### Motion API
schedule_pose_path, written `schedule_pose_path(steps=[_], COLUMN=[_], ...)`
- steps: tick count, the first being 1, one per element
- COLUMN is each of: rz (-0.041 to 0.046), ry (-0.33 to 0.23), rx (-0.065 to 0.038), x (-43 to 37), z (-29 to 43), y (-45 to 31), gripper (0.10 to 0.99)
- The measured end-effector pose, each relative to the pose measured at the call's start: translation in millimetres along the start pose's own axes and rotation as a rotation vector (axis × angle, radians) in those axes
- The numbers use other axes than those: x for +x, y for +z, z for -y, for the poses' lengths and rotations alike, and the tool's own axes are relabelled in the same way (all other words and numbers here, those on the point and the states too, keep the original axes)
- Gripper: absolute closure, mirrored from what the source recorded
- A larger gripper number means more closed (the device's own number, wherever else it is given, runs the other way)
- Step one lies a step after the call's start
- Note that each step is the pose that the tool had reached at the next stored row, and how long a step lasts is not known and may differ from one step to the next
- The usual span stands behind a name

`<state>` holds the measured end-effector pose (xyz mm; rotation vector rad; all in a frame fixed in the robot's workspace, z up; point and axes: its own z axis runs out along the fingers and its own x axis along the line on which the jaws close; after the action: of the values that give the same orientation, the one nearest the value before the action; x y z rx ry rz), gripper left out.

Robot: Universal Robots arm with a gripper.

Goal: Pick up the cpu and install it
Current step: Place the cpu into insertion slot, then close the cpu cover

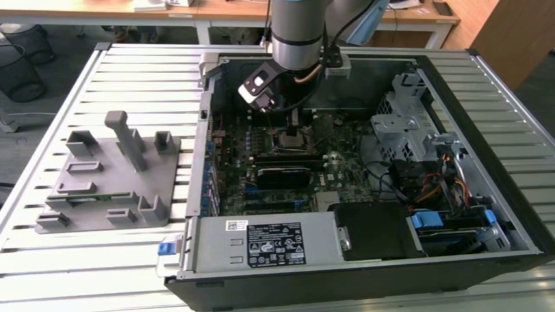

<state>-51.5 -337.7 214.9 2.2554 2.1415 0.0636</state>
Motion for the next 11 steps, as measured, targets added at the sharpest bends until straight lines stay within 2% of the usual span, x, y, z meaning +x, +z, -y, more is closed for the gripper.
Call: schedule_pose_path(steps=[11], rz=[0.0001], ry=[0.000], rx=[0.000], x=[0.0], z=[-0.3], y=[-5.7], gripper=[0.980])
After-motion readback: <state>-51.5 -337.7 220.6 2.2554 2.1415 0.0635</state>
